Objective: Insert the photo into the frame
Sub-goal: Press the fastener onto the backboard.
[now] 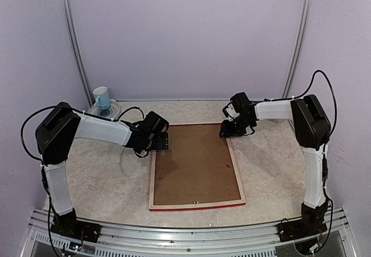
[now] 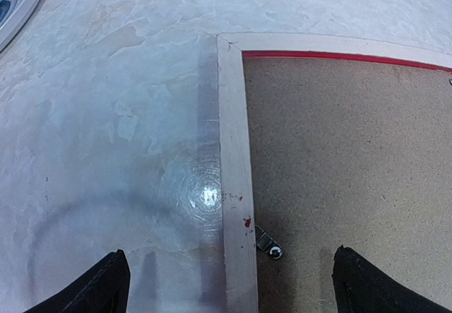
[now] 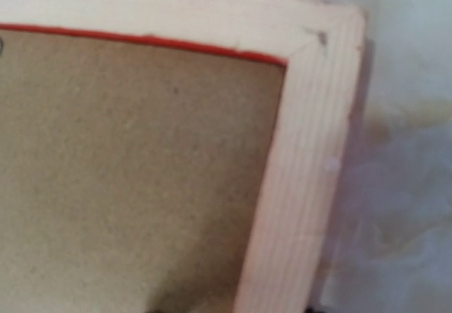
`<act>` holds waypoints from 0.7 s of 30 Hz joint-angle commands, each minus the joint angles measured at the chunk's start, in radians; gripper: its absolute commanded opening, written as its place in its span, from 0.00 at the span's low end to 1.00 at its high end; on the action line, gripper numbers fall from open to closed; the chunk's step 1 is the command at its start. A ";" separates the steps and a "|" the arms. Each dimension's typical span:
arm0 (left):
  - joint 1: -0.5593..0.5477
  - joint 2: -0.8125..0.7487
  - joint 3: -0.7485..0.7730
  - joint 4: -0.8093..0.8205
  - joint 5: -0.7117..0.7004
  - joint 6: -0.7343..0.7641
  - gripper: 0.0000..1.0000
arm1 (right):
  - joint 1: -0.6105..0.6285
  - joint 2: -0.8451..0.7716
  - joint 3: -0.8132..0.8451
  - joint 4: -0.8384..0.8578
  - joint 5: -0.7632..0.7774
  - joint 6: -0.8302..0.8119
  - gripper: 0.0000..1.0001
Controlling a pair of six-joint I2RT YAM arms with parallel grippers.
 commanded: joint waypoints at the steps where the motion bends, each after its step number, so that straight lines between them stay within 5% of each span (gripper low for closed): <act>1: -0.006 0.002 -0.009 0.016 0.004 -0.005 0.99 | -0.023 -0.040 -0.029 0.023 -0.041 0.019 0.48; 21: -0.006 0.007 0.000 0.014 0.011 -0.003 0.99 | -0.038 -0.073 -0.047 0.039 -0.041 0.027 0.47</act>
